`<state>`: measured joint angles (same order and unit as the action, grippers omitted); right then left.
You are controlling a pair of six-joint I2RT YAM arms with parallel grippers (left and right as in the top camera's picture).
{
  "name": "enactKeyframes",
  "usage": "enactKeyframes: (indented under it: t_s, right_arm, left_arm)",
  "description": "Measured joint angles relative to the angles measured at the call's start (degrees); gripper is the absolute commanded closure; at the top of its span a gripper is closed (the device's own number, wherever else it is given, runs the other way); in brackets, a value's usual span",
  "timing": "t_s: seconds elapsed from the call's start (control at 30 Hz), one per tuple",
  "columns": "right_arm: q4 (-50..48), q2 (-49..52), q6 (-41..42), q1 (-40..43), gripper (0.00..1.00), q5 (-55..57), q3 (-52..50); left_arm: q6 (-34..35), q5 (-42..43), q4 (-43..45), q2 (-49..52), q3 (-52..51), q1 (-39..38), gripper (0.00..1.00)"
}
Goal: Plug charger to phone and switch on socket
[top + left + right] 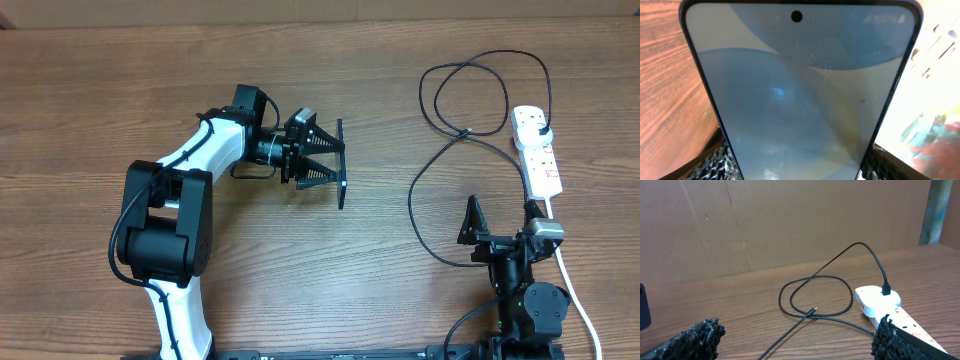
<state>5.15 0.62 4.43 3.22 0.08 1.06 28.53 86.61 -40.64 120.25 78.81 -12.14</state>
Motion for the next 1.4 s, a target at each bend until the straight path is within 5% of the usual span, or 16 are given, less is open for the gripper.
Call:
enactKeyframes:
  t_s: [0.43,1.4]
  right_arm:
    - [0.0,0.0,-0.02,0.0,0.0,-0.04,0.0]
    - [0.0,0.0,0.0,0.0,0.0,-0.02,0.0]
  left_arm:
    - [12.04,0.42,-0.02,0.0,0.0,0.0,0.31]
    - [13.53,0.42,0.02,0.0,0.0,0.0,0.31]
